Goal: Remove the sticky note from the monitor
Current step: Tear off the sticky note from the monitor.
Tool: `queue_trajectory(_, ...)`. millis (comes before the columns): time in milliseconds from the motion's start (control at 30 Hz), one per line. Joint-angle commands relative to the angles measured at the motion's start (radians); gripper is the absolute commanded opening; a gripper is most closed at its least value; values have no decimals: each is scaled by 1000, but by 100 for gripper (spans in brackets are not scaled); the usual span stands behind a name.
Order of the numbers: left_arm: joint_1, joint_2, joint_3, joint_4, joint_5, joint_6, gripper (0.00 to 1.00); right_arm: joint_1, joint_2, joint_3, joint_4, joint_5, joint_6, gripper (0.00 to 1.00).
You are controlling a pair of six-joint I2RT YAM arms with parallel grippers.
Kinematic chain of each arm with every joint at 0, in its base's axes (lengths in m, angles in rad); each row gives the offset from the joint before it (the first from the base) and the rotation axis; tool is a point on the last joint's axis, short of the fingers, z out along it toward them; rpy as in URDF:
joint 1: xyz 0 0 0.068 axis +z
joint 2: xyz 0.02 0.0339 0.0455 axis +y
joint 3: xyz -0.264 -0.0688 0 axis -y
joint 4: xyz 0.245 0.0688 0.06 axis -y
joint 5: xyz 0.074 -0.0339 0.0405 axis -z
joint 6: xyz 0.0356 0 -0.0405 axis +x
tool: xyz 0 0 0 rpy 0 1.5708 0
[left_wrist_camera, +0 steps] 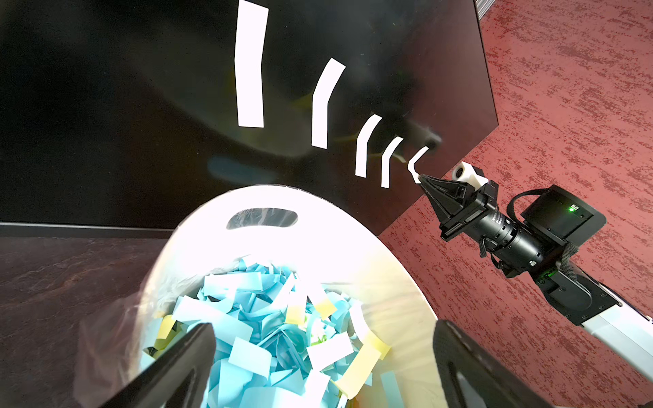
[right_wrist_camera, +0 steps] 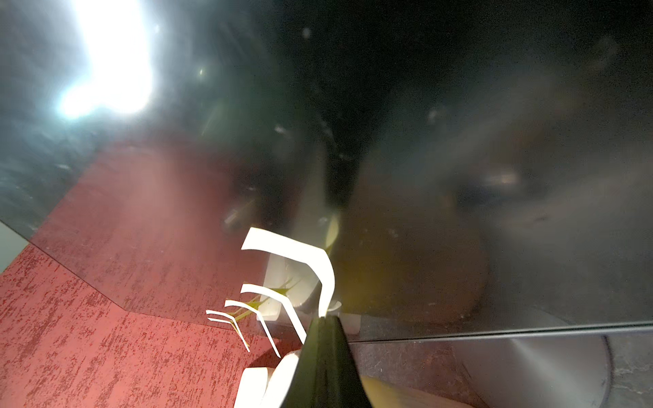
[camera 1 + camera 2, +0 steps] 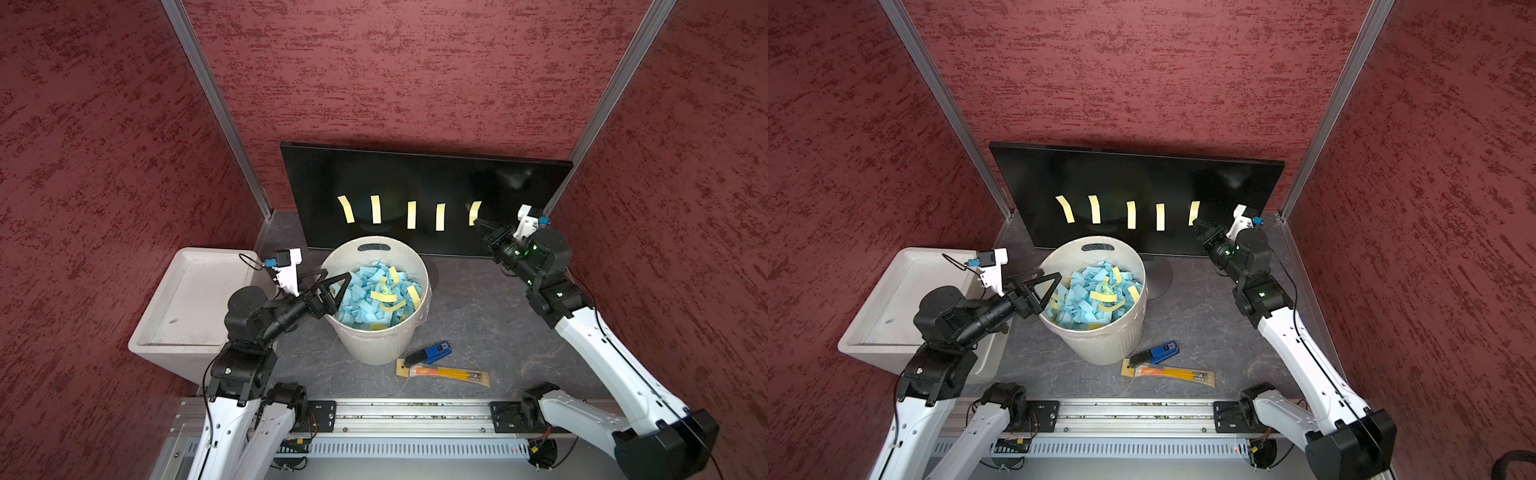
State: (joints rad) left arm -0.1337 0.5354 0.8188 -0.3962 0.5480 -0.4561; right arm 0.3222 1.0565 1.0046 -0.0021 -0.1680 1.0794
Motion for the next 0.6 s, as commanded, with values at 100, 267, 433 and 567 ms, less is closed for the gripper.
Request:
queue_trajectory(100, 8, -8, -9, 20, 10, 0, 100, -9, -47, -20, 16, 20, -31, 0)
queue_trajectory(267, 9, -8, -10, 20, 10, -1, 100, -9, -66, -26, 10, 4, -43, 0)
queue_trajectory(433, 13, -6, -12, 24, 15, -6, 100, -9, -100, -45, 5, -13, -54, 0)
queue_trajectory(567, 18, -6, -13, 27, 18, -9, 100, -9, -114, -49, 0, -48, -64, 0)
